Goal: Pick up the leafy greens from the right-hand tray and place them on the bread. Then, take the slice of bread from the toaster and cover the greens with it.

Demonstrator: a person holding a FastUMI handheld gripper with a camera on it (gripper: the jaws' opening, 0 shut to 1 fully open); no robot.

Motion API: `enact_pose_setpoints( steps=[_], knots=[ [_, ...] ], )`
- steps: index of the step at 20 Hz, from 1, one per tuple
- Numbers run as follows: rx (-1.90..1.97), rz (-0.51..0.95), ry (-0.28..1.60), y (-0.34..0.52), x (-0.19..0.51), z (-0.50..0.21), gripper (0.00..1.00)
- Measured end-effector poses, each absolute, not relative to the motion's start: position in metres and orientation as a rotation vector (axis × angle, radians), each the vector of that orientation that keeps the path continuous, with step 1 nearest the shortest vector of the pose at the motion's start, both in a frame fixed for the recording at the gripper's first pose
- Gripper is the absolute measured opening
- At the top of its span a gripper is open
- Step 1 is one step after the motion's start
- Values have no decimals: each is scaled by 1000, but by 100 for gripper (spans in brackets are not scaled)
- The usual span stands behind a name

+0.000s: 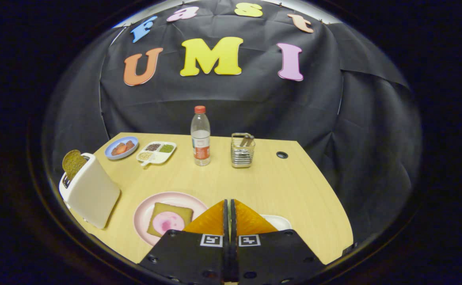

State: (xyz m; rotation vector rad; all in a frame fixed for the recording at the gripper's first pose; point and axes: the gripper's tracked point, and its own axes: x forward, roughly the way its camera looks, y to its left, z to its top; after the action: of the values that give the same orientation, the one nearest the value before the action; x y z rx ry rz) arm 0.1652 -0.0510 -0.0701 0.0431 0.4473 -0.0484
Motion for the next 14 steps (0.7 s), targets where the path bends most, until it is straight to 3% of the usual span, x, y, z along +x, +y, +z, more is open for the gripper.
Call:
enact_pose_setpoints(
  steps=[7, 14],
  knots=[
    [27, 80, 416, 61, 164, -58, 0],
    [65, 87, 503, 84, 213, -107, 0]
  ],
)
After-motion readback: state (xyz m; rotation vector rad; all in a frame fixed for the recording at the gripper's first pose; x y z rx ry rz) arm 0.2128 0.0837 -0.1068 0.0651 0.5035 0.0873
